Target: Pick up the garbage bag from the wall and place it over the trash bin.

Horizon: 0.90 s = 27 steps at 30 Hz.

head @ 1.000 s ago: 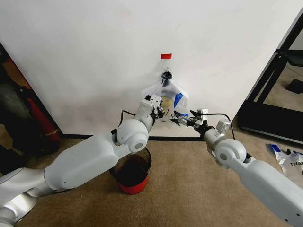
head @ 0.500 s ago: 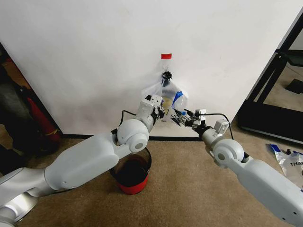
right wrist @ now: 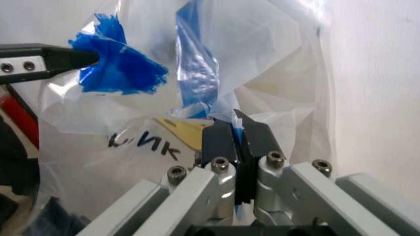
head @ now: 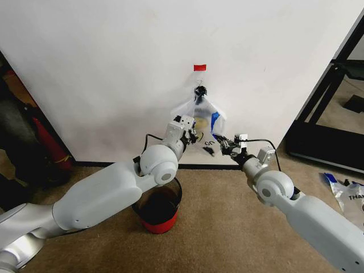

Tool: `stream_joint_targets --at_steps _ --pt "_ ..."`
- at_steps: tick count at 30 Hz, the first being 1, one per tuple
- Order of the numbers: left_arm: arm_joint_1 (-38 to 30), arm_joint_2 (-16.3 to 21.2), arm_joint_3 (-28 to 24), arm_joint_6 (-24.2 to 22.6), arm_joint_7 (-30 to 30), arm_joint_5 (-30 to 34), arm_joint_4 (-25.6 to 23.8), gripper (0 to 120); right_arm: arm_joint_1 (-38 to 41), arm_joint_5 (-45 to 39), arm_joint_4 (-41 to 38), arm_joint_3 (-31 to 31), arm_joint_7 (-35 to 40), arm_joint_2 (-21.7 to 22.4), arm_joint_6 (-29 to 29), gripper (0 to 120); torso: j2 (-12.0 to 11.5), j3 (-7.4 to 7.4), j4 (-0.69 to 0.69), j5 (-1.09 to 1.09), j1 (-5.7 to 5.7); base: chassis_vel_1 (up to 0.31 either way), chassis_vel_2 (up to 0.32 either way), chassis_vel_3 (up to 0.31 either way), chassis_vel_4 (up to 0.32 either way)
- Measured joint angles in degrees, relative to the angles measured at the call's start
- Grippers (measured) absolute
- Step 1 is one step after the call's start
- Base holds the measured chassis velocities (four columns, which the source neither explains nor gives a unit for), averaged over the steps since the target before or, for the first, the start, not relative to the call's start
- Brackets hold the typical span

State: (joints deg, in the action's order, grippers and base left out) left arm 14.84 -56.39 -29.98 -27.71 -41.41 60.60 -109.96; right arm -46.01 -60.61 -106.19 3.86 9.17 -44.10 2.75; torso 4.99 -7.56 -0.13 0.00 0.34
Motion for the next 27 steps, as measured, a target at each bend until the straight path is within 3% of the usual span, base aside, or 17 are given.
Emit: stream_joint_targets --at_steps 12,27 --pt "5.74 3.6 1.87 0.16 -0.31 -0.62 -4.74 0 -7.73 1.61 -4.89 -4.18 -0.68 1.2 -1.44 0 0.01 0.01 0.0 0.0 0.0 0.0 0.0 0.0 0.0" --pt "12.72 5.2 3.25 0.57 0.22 -3.86 -7.27 0 -13.63 3.44 -6.77 -7.54 -1.8 1.3 -1.73 0 0.0 0.0 0.0 -0.01 0.0 0.0 0.0 0.0 0.0"
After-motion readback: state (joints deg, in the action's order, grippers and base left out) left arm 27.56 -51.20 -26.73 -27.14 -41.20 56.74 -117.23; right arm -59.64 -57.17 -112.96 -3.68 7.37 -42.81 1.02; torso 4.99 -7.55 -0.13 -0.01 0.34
